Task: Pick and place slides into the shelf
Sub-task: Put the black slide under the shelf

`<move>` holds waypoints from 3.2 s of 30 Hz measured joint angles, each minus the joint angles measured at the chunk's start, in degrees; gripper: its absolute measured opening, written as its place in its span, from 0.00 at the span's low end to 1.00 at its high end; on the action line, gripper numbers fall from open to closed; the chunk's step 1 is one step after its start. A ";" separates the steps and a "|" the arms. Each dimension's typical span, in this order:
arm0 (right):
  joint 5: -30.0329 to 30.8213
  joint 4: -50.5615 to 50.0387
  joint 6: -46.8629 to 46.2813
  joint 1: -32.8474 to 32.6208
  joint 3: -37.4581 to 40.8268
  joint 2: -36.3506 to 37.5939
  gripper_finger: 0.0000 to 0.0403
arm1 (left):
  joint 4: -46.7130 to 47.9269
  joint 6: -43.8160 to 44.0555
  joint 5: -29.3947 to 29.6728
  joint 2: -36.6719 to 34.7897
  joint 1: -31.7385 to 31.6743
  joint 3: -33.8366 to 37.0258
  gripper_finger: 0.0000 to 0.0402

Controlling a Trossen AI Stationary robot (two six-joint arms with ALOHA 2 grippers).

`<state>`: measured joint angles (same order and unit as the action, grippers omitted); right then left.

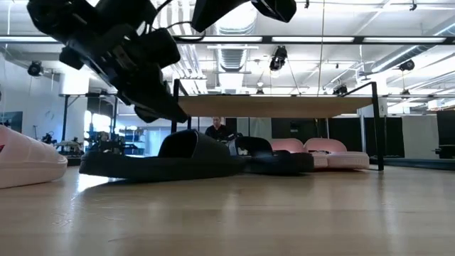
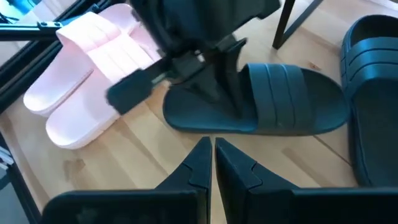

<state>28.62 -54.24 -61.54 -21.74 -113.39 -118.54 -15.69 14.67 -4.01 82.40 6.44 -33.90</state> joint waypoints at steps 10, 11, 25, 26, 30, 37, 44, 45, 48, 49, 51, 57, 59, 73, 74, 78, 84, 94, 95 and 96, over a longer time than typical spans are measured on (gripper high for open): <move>1.55 -2.44 0.02 -0.01 0.03 -0.02 0.03 | -3.08 2.98 3.18 1.37 3.49 -0.22 0.00; 1.57 -2.84 0.05 0.00 0.03 -0.02 0.03 | -4.43 2.96 3.43 2.06 3.49 -0.57 0.00; 1.48 -7.81 -3.67 -2.77 -0.27 -0.02 0.03 | -4.67 -2.53 7.57 14.78 3.20 -9.28 0.00; 1.49 -8.27 -4.41 -3.04 -0.27 -0.02 0.03 | -4.82 -3.31 7.57 15.38 3.01 -10.48 0.00; 1.49 -9.67 -6.65 -4.09 -0.31 -0.02 0.03 | -4.78 -6.72 7.56 17.70 2.25 -14.89 0.00; 2.05 -14.23 -12.95 -5.89 -0.36 0.74 0.03 | 4.32 -7.51 4.98 14.36 2.32 -18.59 0.00; -2.88 -22.59 -24.81 -6.52 1.10 1.42 0.03 | 27.82 -4.33 6.59 0.78 5.80 -13.71 0.00; -4.72 -22.63 -25.08 -6.32 1.81 1.42 0.03 | 29.59 -3.08 7.61 -1.13 6.26 -12.53 0.00; -8.86 -18.39 -23.96 -5.60 4.98 1.42 0.03 | 31.70 1.65 11.69 -7.32 7.29 -7.60 0.00; -9.63 -16.42 -23.52 -5.38 6.17 1.42 0.03 | 31.57 3.27 12.95 -9.11 7.28 -6.04 0.00; -11.26 -12.29 -23.06 -4.80 8.50 1.38 0.03 | 31.08 6.10 15.55 -12.35 7.25 -2.76 0.00; -12.42 -1.12 -22.25 -3.13 14.28 1.36 0.03 | 30.35 10.54 19.29 -16.68 6.57 5.49 0.00; -12.31 -0.16 -21.99 -2.71 15.00 1.36 0.03 | 27.38 10.25 17.36 -16.43 6.57 7.27 0.00; -11.03 0.26 -18.34 -2.18 14.85 1.36 0.03 | 13.78 4.44 10.27 -0.95 6.53 7.29 0.00; -11.02 0.26 -18.34 -2.12 14.93 1.36 0.03 | 13.17 4.39 9.96 -0.37 6.55 6.59 0.00; -10.82 0.05 -18.34 -1.61 15.60 1.33 0.03 | 9.35 4.07 7.84 2.71 6.76 3.86 0.00; -10.51 0.01 -17.36 -0.62 16.47 1.33 0.03 | 6.41 2.70 7.58 8.70 6.68 -1.12 0.00; -11.54 -1.35 -16.81 -0.81 16.34 1.42 0.03 | 4.67 3.00 7.29 15.76 6.66 -7.40 0.00; -12.82 -1.76 -16.82 -1.07 16.34 1.57 0.03 | 5.66 2.98 7.28 15.33 6.67 -7.51 0.00; -14.28 -2.37 -16.83 -1.49 16.34 1.67 0.03 | 7.03 3.01 7.25 14.54 6.71 -7.50 0.00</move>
<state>14.34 -56.61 -78.37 -23.23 -97.06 -116.87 -8.66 17.67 3.24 96.94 13.16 -41.40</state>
